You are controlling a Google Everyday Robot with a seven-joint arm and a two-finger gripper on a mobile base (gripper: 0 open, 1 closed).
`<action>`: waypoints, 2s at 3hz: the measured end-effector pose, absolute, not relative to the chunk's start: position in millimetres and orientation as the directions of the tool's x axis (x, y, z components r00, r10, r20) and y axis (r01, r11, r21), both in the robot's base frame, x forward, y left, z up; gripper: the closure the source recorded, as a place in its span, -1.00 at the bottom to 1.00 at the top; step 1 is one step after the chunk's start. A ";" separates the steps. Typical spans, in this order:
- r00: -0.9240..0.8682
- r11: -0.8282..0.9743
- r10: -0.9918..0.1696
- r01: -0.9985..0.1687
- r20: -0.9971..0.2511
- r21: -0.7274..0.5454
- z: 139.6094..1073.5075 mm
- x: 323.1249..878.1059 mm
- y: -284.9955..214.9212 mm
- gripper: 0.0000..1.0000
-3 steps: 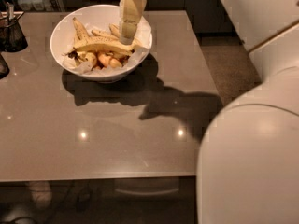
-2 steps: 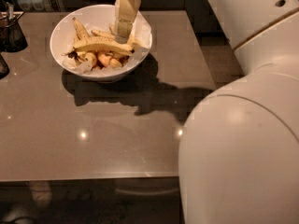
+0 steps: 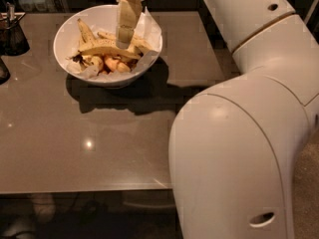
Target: Pick banana from white bowl
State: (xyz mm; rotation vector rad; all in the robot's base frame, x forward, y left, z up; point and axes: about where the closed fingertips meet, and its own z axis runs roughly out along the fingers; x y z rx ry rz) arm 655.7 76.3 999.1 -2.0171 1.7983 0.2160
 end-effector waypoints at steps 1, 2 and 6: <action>0.129 -0.060 -0.909 -0.982 -0.396 -0.181 990.6 656.9 79.5 -0.76; 0.112 -0.055 -0.911 -0.987 -0.396 -0.151 981.4 655.9 82.9 -0.51; 0.076 -0.047 -0.918 -0.995 -0.388 -0.083 952.7 666.2 98.9 -0.50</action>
Offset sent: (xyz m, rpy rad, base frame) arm -0.0361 -0.0231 -0.0293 -0.1247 0.2194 0.0162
